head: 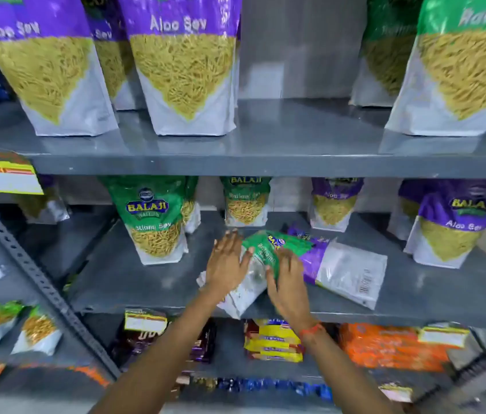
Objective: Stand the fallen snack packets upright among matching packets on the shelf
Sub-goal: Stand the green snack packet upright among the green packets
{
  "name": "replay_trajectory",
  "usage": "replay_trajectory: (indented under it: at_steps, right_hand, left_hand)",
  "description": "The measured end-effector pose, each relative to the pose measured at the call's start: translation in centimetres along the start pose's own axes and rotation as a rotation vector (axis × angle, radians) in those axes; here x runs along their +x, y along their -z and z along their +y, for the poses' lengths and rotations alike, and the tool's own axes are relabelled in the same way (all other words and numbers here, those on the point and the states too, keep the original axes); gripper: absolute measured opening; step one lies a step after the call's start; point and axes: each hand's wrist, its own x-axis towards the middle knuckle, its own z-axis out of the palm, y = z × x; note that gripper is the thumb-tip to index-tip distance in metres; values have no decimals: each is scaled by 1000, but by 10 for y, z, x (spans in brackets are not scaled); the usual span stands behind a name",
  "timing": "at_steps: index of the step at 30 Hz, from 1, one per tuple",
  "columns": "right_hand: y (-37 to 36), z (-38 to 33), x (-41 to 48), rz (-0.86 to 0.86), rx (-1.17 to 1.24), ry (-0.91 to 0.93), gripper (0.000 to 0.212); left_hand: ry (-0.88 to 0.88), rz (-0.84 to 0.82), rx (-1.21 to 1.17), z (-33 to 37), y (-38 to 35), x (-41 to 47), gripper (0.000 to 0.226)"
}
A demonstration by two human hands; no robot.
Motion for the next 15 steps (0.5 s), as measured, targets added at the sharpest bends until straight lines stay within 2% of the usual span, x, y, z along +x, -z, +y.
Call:
replay_trajectory:
  at_steps: [2, 4, 7, 9, 10, 12, 15]
  right_hand:
    - [-20, 5, 7, -118, 63, -257, 39]
    - [-34, 9, 14, -158, 184, -470, 33]
    - [-39, 11, 26, -48, 551, -705, 28]
    - [-42, 14, 31, 18, 780, -847, 15]
    - [-42, 17, 32, 32, 862, -898, 10]
    - [-40, 19, 32, 31, 877, -920, 22]
    - [-33, 18, 36, -47, 647, -820, 31]
  left_hand:
    - [154, -190, -120, -17, 0, 20, 51]
    - [276, -374, -286, -34, 2, 39, 49]
    - [371, -295, -544, -49, -1, 59, 47]
    - [442, -223, -654, -59, -2, 68, 36]
    - [475, -209, -670, -63, -3, 71, 28]
    - [487, -215, -657, -66, -4, 70, 30]
    - [538, -241, -713, -72, -8, 71, 42]
